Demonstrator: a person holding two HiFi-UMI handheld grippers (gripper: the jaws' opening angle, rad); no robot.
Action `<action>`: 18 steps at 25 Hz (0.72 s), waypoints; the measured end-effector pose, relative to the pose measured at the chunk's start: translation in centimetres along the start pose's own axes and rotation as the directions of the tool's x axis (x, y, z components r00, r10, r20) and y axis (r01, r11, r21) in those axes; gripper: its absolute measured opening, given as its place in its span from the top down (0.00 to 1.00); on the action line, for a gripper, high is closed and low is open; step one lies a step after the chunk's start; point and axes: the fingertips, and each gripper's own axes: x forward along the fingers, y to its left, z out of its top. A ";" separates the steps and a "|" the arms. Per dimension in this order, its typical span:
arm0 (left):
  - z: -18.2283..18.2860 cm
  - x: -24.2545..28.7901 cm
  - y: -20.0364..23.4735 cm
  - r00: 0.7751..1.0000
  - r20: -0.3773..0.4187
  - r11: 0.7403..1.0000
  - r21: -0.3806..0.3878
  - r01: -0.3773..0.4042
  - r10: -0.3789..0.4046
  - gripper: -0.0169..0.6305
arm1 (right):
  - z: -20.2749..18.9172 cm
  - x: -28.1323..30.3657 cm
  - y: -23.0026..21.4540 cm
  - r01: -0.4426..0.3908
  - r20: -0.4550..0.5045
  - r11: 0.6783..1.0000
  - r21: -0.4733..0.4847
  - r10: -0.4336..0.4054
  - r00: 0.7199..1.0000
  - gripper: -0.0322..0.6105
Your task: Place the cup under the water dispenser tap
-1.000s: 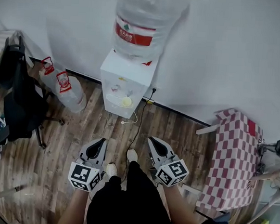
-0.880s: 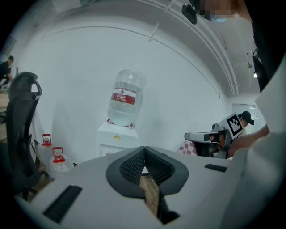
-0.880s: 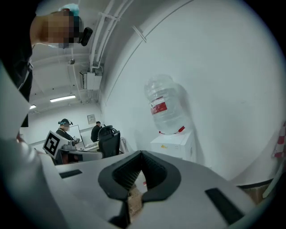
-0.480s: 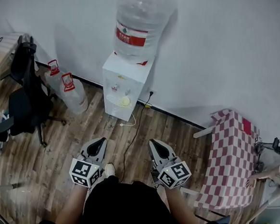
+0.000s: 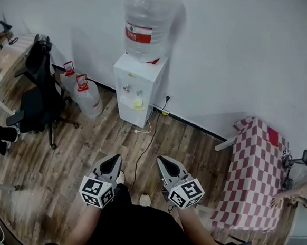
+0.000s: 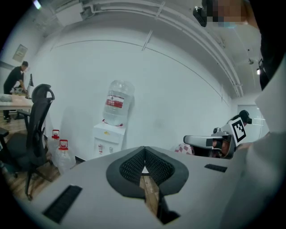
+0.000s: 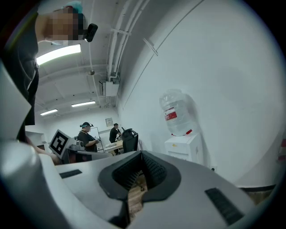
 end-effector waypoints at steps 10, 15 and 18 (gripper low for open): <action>-4.8 -6.8 -4.0 0.990 -0.018 0.990 -0.022 -0.139 0.139 0.95 | -1.2 -4.9 0.1 -0.061 0.012 0.998 -0.018 0.062 0.998 0.92; -4.3 -6.8 -3.8 0.992 -0.004 0.992 -0.017 -0.125 0.125 0.95 | -0.6 -4.7 1.4 -0.068 0.032 0.998 -0.015 0.068 0.997 0.92; -2.3 -5.6 -3.2 0.996 0.015 0.995 0.025 -0.092 0.092 0.95 | 0.2 -3.9 1.8 -0.054 0.051 0.998 -0.021 0.055 0.997 0.92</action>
